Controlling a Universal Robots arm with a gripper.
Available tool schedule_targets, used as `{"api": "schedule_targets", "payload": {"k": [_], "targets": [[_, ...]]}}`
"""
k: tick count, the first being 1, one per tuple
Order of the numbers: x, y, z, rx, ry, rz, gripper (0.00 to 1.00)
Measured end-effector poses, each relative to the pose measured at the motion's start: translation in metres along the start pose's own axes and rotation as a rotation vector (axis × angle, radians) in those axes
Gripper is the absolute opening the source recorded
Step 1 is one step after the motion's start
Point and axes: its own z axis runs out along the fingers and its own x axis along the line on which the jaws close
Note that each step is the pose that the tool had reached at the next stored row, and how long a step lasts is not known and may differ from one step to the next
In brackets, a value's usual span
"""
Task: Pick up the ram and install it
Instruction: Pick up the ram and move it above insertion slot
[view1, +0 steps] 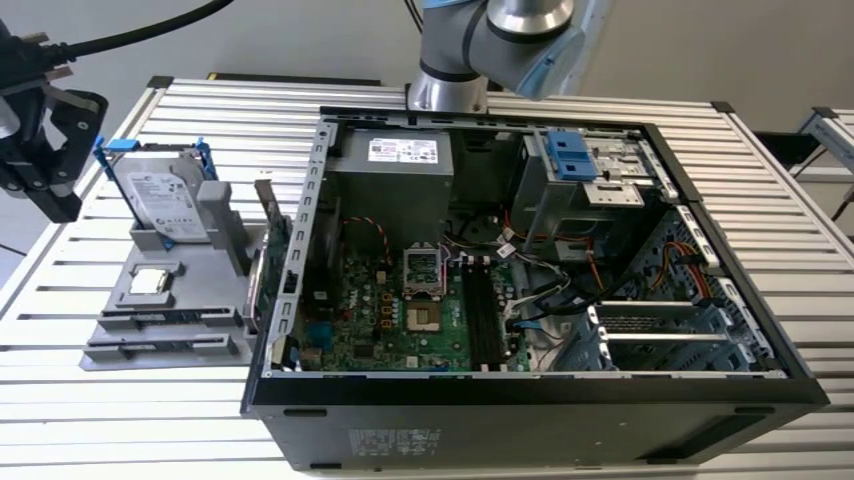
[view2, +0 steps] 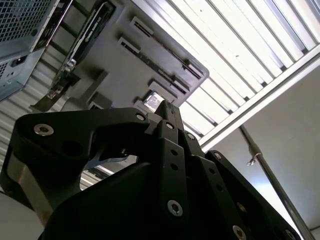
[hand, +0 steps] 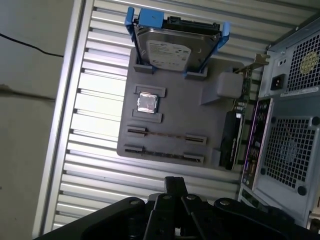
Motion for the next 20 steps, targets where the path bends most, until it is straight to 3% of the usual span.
{"api": "schedule_targets", "payload": {"k": [20], "targets": [[0.0, 0.0, 0.0001, -0.0009, 0.0022, -0.046, 0.0]]}}
